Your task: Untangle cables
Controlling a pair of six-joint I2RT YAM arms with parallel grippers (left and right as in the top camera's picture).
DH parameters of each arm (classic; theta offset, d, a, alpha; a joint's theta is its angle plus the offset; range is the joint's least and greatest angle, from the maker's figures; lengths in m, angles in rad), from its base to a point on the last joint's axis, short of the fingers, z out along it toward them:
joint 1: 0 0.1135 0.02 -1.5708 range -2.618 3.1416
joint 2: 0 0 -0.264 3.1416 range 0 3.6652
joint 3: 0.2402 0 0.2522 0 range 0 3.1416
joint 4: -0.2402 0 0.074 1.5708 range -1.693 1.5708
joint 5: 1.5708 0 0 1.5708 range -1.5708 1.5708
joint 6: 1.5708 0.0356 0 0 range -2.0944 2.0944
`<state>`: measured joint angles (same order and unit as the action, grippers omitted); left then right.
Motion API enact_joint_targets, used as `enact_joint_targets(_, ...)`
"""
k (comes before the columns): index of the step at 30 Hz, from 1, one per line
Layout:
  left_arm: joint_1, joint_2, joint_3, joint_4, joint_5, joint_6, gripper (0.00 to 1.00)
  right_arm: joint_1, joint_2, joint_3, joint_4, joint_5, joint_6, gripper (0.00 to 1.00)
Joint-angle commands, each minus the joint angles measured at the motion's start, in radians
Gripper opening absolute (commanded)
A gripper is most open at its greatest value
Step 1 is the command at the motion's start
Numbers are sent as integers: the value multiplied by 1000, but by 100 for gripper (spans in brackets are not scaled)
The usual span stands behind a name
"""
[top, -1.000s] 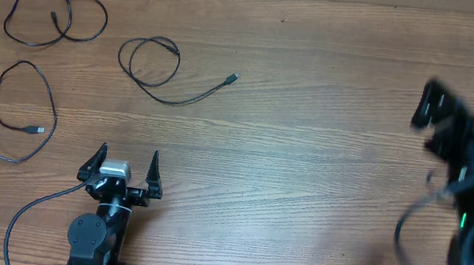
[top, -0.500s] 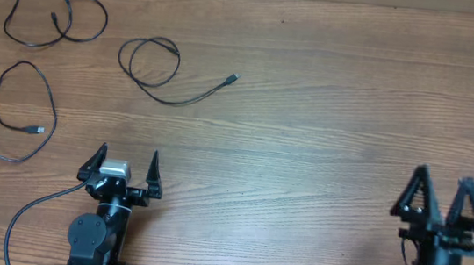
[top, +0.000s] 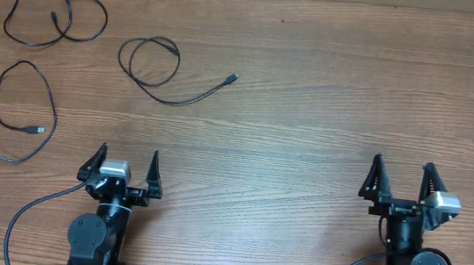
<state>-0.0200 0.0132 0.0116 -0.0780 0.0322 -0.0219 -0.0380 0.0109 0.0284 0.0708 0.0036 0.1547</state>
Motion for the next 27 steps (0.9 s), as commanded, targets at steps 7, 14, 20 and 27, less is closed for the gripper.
enact_joint_targets(7, -6, -9, -7, 1, -6, 15, 99, 12, -8, -21, -154, -13, -241, 100)
enact_joint_targets(14, -6, -9, -7, 1, -6, 15, 99, 14, -8, -21, -156, -22, -344, 100)
enact_joint_targets(20, -6, -9, -7, 1, -6, 15, 100, 24, -8, -22, -156, -21, -327, 100)
enact_joint_targets(27, -6, -9, -7, 1, -6, 15, 100, 24, -8, -22, -155, -20, -274, 100)
